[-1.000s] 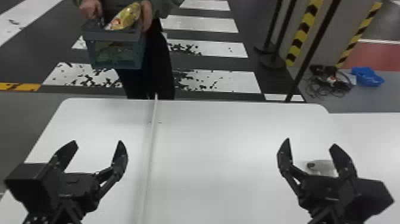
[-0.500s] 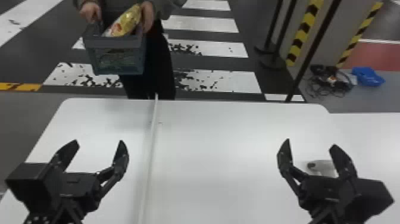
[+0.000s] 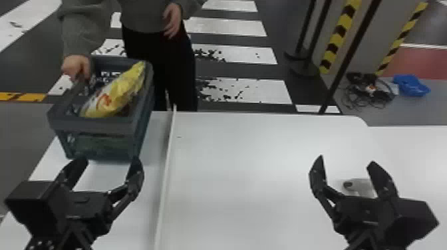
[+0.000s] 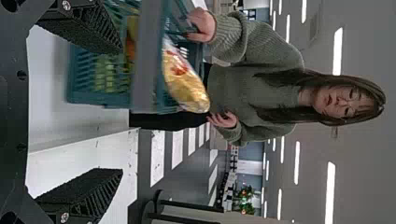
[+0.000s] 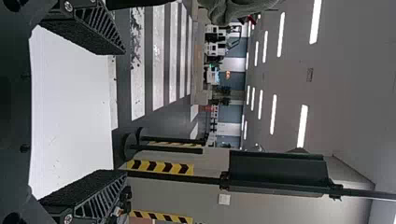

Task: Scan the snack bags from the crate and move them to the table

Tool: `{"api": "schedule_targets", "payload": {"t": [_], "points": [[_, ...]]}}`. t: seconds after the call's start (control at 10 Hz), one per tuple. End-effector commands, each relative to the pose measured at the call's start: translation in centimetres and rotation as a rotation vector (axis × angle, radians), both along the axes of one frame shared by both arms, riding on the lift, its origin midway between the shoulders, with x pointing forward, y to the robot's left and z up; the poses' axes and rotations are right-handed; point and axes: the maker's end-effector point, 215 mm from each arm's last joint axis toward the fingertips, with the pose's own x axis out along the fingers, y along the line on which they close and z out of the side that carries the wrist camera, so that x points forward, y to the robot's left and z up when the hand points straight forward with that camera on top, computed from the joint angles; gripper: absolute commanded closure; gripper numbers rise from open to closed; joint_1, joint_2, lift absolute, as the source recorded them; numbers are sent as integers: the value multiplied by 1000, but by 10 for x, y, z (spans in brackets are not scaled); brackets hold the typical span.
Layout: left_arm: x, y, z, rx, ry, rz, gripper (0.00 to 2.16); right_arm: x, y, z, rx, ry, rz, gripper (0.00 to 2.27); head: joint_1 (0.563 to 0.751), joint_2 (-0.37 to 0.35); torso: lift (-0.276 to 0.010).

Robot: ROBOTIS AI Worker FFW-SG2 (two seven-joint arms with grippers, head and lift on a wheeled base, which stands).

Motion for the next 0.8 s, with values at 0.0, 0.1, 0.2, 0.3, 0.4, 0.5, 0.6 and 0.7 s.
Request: {"api": "schedule_targets", "payload": {"t": [0.0, 0.1, 0.2, 0.3, 0.4, 0.5, 0.6, 0.7], "points": [[-1, -2, 0, 4, -1, -1, 87, -1, 0, 0, 1, -1, 0, 80, 695, -86, -95], [-1, -4, 1, 4, -4, -3, 90, -1, 0, 0, 1, -2, 0, 80, 695, -86, -95], [-1, -4, 2, 5, -6, -3, 90, -2, 0, 1, 2, -2, 1, 80, 695, -88, -95], [-1, -4, 1, 5, -4, -3, 90, -2, 0, 2, 1, -4, 0, 80, 695, -91, -95], [0, -4, 1, 4, -4, -3, 90, -2, 0, 2, 1, -4, 0, 80, 695, -91, -95], [0, -4, 0, 4, -4, -3, 90, -2, 0, 2, 1, -4, 0, 83, 695, -92, -95], [1, -4, 1, 5, -5, -1, 90, -2, 0, 1, 1, -2, 0, 83, 695, -92, -95], [1, -3, 1, 6, -6, -1, 87, -2, 0, 2, 1, -4, 0, 83, 695, -91, -95]]}}
